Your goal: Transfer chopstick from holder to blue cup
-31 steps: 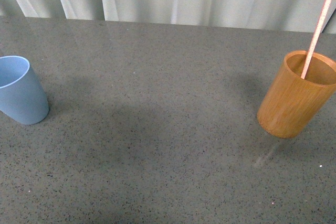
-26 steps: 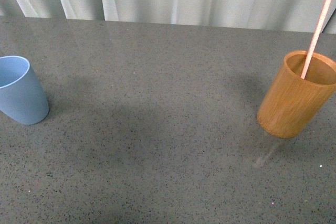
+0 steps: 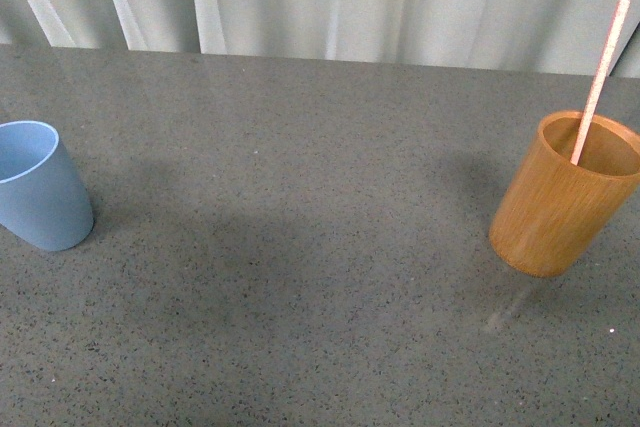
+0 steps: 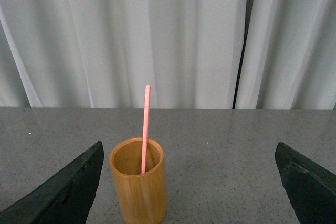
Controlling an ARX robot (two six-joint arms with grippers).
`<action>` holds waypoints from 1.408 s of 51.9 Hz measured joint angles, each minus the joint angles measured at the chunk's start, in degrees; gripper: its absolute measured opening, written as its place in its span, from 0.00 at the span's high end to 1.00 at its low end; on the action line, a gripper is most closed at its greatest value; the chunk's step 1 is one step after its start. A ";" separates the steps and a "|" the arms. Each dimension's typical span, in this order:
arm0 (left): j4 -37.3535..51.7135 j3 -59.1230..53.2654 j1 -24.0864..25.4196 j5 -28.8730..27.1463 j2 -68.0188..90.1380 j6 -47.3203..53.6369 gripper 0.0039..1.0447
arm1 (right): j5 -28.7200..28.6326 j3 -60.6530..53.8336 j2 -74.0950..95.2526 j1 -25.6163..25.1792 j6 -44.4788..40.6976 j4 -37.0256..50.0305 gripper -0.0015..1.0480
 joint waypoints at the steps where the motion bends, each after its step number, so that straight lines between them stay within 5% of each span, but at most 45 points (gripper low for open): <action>1: 0.00 0.00 0.00 -0.02 0.00 0.00 0.06 | 0.00 0.00 0.00 0.00 0.00 0.00 0.10; 36: -0.33 0.13 -0.15 -0.63 0.26 -0.24 0.06 | 0.00 0.00 0.00 0.00 0.00 0.00 0.10; 42: -15.45 6.51 -1.03 -9.01 11.02 -5.33 0.06 | 0.00 0.00 0.00 0.00 0.02 0.00 0.10; 58: -18.86 26.16 13.94 5.86 48.83 3.76 0.06 | -0.02 0.00 0.00 0.00 0.00 0.00 0.10; 63: -24.61 34.27 14.45 7.91 59.87 7.30 0.06 | -0.02 0.00 0.00 0.00 0.00 0.00 0.10; 73: -29.09 50.60 11.17 3.39 77.79 9.20 0.06 | -0.02 0.00 0.00 0.00 0.00 0.00 0.10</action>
